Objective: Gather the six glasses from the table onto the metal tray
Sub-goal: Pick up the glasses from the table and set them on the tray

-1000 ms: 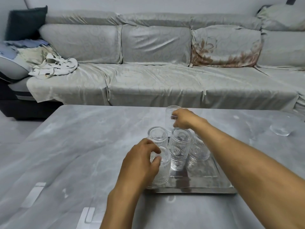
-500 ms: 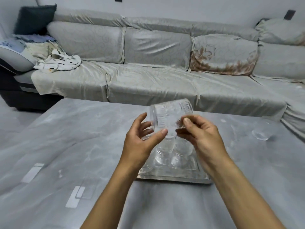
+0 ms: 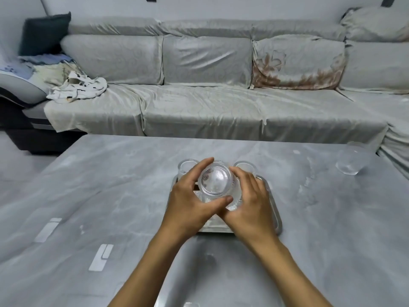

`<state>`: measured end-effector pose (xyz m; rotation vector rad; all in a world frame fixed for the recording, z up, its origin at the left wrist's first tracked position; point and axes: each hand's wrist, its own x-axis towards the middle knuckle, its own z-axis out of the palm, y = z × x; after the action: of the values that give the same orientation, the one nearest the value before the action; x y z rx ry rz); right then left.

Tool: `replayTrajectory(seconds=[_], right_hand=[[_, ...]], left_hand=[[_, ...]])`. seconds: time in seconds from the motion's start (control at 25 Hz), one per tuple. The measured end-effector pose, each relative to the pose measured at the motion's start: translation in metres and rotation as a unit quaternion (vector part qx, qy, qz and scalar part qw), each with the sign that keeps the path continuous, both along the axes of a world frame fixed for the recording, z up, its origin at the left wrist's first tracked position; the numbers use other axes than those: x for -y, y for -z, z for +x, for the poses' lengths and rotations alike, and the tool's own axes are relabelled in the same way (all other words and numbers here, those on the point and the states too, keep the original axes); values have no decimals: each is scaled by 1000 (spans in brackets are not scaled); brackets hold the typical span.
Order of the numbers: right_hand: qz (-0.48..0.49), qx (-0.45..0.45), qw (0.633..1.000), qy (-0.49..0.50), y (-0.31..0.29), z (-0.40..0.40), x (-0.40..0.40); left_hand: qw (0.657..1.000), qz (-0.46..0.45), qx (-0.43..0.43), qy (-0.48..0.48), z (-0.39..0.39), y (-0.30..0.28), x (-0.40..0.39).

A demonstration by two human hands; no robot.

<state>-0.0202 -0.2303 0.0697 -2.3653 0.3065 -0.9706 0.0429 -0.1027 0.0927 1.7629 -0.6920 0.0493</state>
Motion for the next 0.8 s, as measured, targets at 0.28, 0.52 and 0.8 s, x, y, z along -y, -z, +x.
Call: replayTrajectory(seconds=[0.28,0.52,0.8], right_hand=[[211,-114,970,40,25,14,12],[222,-156,961,57,42,30,5],[186,-185,963,57,57,33,6]], left_hand=[[988,83,2,-132,29,2,-23],[955,258,-65,-133,43,23,-27],[948,276,-66,-144,51,26,-25]])
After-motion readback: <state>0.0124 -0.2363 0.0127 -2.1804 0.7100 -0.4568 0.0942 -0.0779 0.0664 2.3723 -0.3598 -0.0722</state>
